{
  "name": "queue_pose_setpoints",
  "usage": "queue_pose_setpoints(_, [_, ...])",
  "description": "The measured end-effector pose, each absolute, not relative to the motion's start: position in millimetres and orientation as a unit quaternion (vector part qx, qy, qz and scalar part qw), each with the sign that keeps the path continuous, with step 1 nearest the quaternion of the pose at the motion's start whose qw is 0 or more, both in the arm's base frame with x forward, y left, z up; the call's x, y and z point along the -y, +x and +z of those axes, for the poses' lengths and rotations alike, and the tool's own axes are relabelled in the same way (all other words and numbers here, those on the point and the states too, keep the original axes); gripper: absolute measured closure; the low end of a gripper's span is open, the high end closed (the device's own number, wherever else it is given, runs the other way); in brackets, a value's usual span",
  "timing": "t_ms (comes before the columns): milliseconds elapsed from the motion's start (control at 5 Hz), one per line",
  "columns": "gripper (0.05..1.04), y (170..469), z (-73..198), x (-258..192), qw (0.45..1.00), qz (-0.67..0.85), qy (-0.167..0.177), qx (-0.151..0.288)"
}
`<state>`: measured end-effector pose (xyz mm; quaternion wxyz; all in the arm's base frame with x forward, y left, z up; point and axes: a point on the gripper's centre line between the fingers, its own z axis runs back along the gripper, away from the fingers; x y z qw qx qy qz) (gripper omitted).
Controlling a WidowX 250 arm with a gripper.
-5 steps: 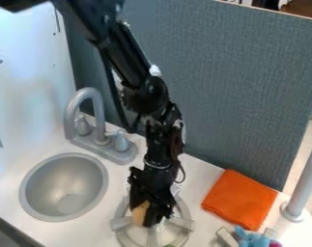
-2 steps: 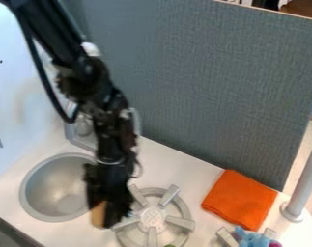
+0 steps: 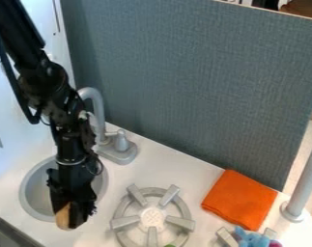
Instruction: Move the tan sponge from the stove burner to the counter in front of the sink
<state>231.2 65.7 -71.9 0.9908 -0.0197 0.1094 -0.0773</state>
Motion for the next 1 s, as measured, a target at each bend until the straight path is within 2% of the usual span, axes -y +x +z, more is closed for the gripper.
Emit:
queue_pose_setpoints(200, [0.477,232.8,-89.2,-68.8,0.987,-0.083,-0.031,-0.134])
queue_pose_setpoints(400, [0.477,234.2,-107.3,-63.3,0.983,-0.097,-0.057,-0.147])
queue_pose_setpoints(600, [0.372,235.8,-115.9,-56.7,0.980,-0.098,-0.104,-0.139])
queue_pose_setpoints(800, [0.101,223.9,-114.4,-52.9,0.980,-0.069,-0.113,-0.147])
queue_pose_setpoints(1000, [0.075,237.2,-68.5,-56.2,0.993,-0.053,-0.074,-0.075])
